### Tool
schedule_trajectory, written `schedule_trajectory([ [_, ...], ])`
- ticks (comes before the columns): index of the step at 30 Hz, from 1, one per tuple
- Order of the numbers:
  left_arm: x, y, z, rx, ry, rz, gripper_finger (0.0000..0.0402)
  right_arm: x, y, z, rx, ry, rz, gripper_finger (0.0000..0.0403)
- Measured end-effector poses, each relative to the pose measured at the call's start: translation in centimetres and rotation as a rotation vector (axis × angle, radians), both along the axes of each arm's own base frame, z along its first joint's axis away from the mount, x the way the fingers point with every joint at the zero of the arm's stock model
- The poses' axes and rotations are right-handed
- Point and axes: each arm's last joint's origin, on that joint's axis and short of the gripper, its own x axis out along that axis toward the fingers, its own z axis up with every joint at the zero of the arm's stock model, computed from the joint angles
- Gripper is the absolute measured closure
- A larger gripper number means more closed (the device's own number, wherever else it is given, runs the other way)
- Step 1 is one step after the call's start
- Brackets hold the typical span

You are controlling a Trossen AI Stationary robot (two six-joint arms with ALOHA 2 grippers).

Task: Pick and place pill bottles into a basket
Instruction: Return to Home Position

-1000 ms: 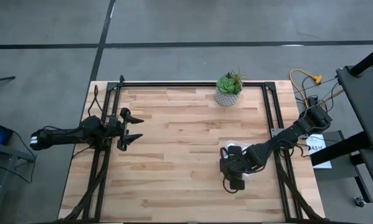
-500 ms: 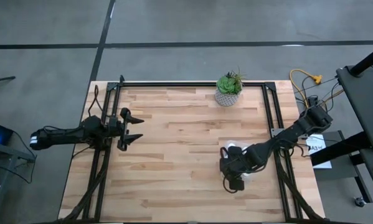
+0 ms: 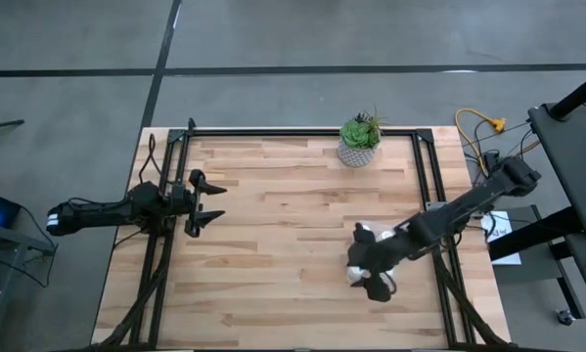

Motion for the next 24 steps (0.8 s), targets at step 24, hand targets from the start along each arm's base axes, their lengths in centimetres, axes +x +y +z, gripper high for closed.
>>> schedule_trajectory([
  [24, 0.0, 0.0, 0.0, 0.0, 0.0, 0.0, 0.0114, 2.9, -11.1, 7.6, 0.075, -0.62, -0.236, 0.0145],
])
